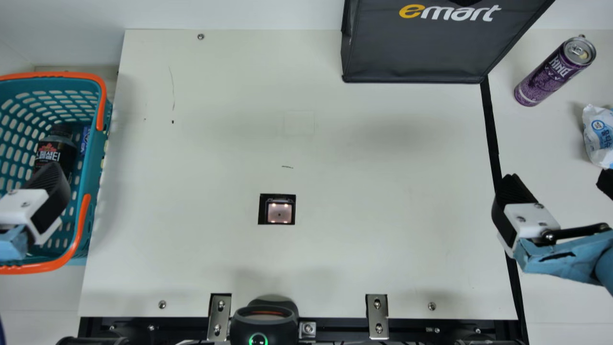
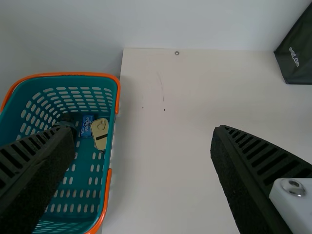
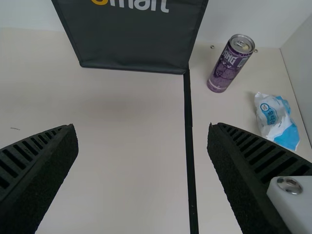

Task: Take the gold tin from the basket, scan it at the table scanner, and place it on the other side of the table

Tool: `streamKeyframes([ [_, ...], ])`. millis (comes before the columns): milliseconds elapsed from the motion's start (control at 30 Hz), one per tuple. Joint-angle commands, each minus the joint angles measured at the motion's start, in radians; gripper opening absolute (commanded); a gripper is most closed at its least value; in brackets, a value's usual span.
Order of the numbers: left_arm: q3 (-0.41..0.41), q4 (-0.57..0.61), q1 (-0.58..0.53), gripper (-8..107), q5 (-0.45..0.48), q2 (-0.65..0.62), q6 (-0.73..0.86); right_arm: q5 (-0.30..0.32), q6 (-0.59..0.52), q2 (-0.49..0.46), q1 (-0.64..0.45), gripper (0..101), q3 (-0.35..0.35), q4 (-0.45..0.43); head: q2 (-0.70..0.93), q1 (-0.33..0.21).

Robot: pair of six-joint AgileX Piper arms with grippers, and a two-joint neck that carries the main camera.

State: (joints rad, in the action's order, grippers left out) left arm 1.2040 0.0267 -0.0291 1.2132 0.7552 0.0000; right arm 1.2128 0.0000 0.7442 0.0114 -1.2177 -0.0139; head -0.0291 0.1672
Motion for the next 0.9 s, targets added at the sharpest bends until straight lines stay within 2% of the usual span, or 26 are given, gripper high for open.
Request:
streamKeyframes([
  [0,0.0,0.0,0.0,90,0.0,0.0,0.0,0.0,0.0,0.0,0.0,95,0.0,0.0,0.025,-0.029],
  [467,0.0,0.0,0.0,90,0.0,0.0,0.0,0.002,0.0,0.0,0.0,95,0.0,0.0,0.351,-0.029],
  [867,0.0,0.0,0.0,90,0.0,0.0,0.0,0.002,0.0,0.0,0.0,95,0.0,0.0,0.351,-0.029],
])
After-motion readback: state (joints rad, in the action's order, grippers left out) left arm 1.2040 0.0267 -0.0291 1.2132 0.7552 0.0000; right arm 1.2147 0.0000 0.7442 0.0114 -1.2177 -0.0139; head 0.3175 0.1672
